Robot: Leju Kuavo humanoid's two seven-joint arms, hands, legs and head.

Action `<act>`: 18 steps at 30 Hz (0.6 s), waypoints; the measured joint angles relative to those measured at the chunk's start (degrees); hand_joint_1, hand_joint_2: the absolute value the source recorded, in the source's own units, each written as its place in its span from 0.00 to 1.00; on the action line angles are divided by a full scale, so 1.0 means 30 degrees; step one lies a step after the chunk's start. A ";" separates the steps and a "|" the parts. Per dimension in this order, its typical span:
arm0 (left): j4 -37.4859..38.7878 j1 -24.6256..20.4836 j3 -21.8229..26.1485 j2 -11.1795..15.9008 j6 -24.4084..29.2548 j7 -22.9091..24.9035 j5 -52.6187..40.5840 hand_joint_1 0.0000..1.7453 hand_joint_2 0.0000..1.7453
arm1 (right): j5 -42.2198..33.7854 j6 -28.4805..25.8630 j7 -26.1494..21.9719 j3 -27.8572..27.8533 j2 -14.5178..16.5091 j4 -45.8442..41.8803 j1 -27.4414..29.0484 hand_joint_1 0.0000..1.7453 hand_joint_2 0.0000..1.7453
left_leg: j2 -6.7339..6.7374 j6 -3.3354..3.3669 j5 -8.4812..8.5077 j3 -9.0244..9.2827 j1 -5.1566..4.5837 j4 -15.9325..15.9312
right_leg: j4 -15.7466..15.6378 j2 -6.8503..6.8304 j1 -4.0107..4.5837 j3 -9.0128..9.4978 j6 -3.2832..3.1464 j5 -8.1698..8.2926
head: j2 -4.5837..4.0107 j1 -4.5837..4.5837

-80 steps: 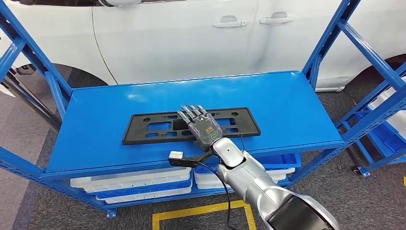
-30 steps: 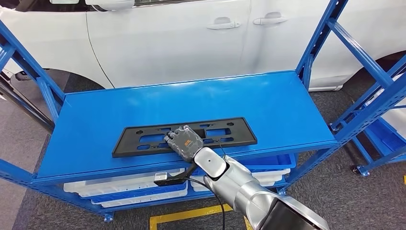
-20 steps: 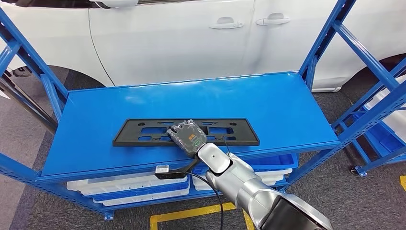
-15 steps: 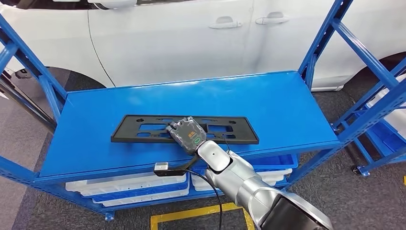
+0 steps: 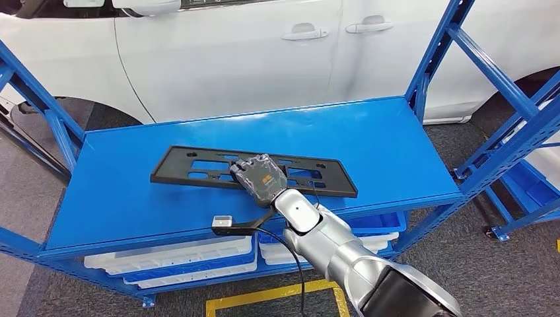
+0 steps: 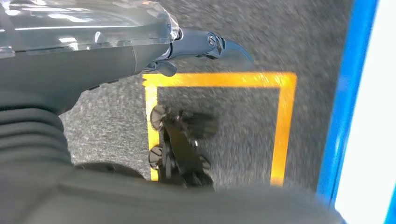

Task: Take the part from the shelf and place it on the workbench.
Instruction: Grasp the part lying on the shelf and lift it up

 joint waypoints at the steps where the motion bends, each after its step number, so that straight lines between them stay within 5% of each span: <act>1: 0.0000 -0.0014 -0.0016 0.0005 -0.0035 -0.0160 -0.0104 0.00 1.00 | -0.0364 -0.0188 -0.0179 -0.0235 -0.0076 -0.0449 -0.0046 1.00 1.00 | -0.0015 0.0091 0.0070 0.0196 -0.0037 -0.0486 | 0.0037 0.0013 0.0032 -0.0064 0.0096 -0.0008 | 0.0000 0.0000; 5: 0.0000 0.0012 0.0018 -0.0020 0.0140 -0.0870 -0.0018 0.00 1.00 | -0.5838 -0.0556 -0.3139 -0.1955 -0.0910 -0.4134 0.0413 1.00 1.00 | -0.0059 0.0571 0.0118 0.0131 0.0004 -0.0633 | 0.0425 0.0004 0.0036 -0.0312 0.0521 -0.0309 | 0.0000 0.0002; 9: 0.0000 0.0024 0.0350 -0.0011 0.0095 -0.0901 0.0372 0.00 1.00 | -1.4108 0.0628 -0.6743 -0.4508 -0.2170 -1.0506 0.1630 1.00 1.00 | -0.0076 0.0873 0.0144 0.0103 0.0000 -0.0681 | 0.4789 -0.0032 -0.0057 -0.2342 0.0769 -0.2535 | 0.0000 0.0005; 11: 0.0000 0.0039 0.0541 -0.0004 0.0002 -0.0880 0.0463 0.00 1.00 | -1.5633 0.1337 -0.7089 -0.5483 -0.2776 -1.3567 0.2394 1.00 1.00 | -0.0096 0.0903 0.0097 0.0137 -0.0038 -0.0654 | 0.5623 -0.0032 -0.0082 -0.2825 0.0772 -0.2422 | 0.0000 0.0006; 15: 0.0000 -0.0048 0.0763 -0.0018 -0.0104 -0.0867 0.0475 0.00 1.00 | -1.5903 0.1692 -0.7209 -0.6563 -0.3346 -1.7252 0.3142 1.00 1.00 | -0.0083 0.0757 -0.0060 0.0285 -0.0174 -0.0600 | 0.1009 -0.0047 0.0000 -0.0784 0.0437 0.0015 | 0.0000 0.0005; 18: 0.0000 -0.0111 0.0856 -0.0020 -0.0104 -0.0867 0.0473 0.00 1.00 | -1.5897 0.1674 -0.7284 -0.6870 -0.3528 -1.8478 0.3442 1.00 1.00 | -0.0048 0.0521 -0.0108 0.0316 -0.0230 -0.0623 | 0.0087 -0.0042 0.0068 -0.0425 0.0284 0.0189 | 0.0000 0.0004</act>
